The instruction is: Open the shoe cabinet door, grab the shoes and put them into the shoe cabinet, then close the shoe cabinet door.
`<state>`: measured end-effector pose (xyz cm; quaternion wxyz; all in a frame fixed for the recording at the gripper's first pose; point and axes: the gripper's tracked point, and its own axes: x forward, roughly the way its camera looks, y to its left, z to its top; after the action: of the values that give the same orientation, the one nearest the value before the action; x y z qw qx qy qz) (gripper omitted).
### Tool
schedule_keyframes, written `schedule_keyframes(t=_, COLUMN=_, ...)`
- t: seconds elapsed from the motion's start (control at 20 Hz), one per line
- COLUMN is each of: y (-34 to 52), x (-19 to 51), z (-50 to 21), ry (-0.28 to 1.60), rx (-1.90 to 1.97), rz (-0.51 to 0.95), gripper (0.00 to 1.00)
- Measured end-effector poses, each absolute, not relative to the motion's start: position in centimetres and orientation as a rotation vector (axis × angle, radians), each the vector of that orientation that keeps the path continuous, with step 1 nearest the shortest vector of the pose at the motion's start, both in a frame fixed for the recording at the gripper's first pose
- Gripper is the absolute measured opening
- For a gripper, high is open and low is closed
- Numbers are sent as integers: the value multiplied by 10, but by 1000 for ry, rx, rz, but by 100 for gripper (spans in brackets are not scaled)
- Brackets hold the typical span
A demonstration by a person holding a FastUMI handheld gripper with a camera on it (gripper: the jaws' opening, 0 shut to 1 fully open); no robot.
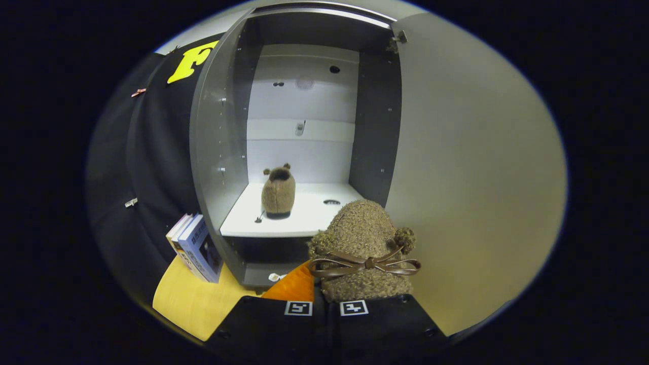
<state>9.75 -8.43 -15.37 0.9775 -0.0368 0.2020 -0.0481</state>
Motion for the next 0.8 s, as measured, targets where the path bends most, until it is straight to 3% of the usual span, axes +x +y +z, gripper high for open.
schedule_keyframes(t=0.4, y=-75, x=177, z=-102, ry=349, rx=-101, rz=-84, gripper=5)
schedule_keyframes(t=0.8, y=-66, x=290, z=-105, ry=388, rx=-126, rz=-56, gripper=5)
